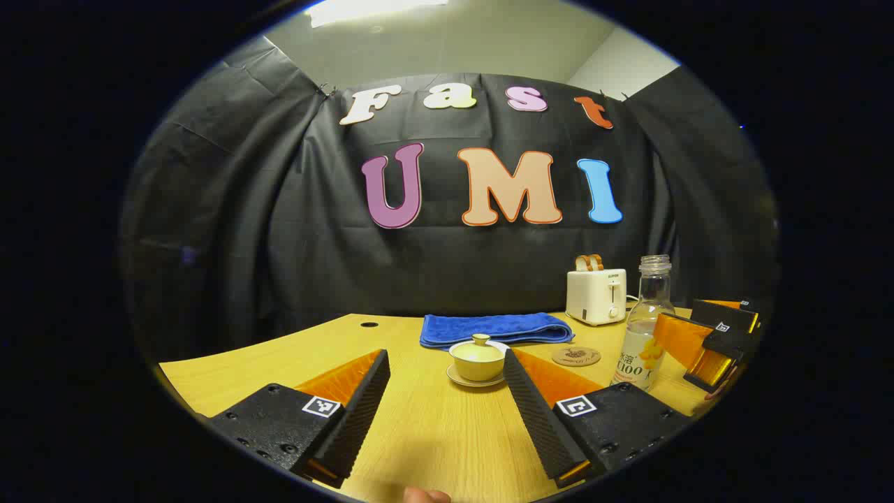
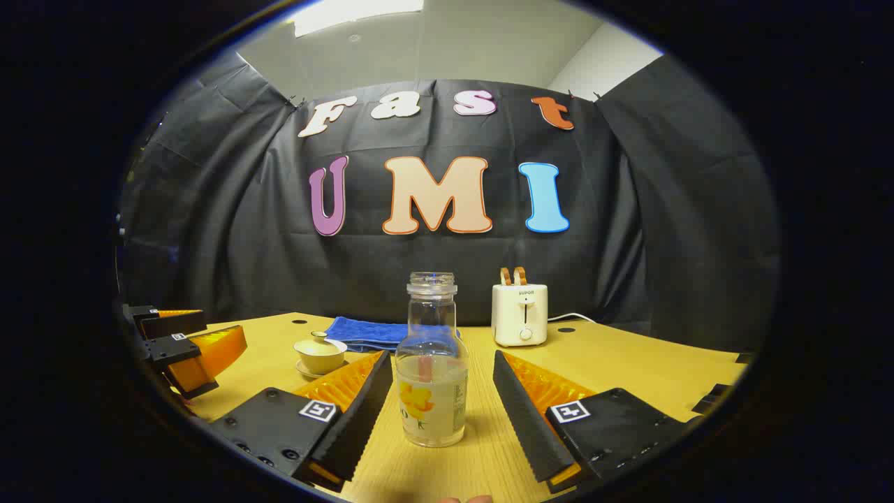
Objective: Open the teacup lid with one hand, grasp the water bottle and pour water into the teacup with the other hand; after pouring, place the water bottle on the coaster and then close the teacup lid.
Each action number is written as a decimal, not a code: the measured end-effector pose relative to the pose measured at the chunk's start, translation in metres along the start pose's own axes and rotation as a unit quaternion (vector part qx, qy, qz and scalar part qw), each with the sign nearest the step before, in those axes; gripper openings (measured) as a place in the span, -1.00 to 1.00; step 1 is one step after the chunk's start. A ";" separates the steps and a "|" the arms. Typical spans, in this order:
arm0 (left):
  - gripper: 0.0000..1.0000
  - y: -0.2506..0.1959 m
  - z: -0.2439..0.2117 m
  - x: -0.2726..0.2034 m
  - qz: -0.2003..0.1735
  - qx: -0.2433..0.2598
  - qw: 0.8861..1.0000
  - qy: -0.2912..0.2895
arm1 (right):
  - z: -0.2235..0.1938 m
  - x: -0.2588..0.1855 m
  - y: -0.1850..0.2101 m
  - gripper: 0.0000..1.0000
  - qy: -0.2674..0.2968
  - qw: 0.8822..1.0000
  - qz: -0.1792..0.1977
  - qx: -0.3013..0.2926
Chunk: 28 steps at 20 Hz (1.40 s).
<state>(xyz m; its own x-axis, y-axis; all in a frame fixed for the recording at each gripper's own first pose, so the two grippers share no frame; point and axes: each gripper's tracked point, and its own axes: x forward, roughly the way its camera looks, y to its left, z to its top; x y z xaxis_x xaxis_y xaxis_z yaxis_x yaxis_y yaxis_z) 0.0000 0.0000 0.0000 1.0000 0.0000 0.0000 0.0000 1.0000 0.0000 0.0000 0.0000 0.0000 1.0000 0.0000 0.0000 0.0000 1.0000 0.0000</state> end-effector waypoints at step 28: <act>0.91 -0.001 -0.003 0.002 -0.004 0.003 1.000 0.012 | -0.002 0.003 -0.002 0.88 0.009 1.000 -0.002 0.002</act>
<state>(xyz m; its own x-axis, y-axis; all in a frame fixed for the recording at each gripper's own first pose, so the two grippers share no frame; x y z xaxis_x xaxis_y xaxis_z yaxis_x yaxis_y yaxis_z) 0.0020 -0.0007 -0.0026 0.9997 -0.0081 -0.0232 0.0082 0.9999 0.0069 0.0026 -0.0017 -0.0019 0.9998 -0.0030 -0.0175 0.0031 1.0000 0.0036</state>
